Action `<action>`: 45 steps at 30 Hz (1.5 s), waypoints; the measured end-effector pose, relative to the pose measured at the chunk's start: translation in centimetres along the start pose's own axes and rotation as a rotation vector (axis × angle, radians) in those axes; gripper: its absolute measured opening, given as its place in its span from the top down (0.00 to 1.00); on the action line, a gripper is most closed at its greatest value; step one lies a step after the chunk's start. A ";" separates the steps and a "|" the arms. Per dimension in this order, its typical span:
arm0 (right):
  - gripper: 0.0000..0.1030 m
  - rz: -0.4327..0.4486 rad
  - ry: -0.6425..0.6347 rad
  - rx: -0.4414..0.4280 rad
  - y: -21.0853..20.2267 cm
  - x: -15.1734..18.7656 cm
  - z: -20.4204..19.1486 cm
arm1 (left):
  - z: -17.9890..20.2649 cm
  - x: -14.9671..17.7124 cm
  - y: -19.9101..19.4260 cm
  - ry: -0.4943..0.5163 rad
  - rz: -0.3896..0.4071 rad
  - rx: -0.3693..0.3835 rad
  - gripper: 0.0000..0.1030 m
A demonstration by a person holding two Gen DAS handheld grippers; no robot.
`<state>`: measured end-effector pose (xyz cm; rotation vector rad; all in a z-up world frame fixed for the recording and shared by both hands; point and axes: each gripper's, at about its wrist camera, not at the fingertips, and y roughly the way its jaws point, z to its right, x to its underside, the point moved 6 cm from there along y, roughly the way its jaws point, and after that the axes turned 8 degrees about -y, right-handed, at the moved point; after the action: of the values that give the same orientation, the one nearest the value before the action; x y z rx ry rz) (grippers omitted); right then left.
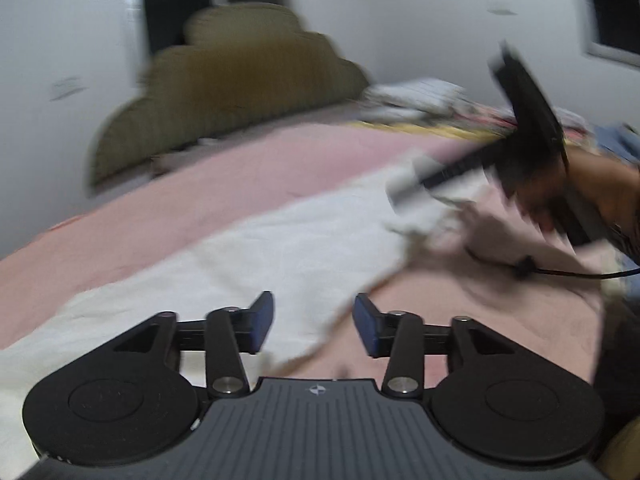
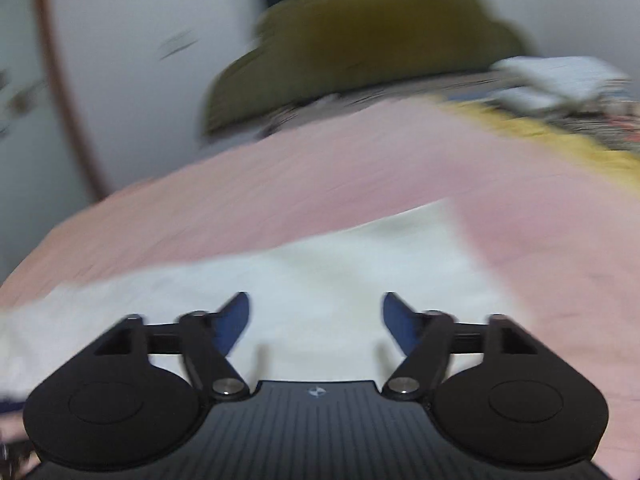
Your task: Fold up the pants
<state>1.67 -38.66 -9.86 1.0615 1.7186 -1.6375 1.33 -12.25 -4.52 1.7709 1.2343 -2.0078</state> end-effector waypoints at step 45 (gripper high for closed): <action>0.86 0.103 -1.014 -0.758 3.3 4.3 -51.4 | -32.0 13.7 -15.0 -1.216 0.112 -0.642 0.90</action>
<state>9.08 12.44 -9.05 -0.0774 1.3037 -0.9778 11.57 24.05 -8.03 0.1767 1.0480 -1.7493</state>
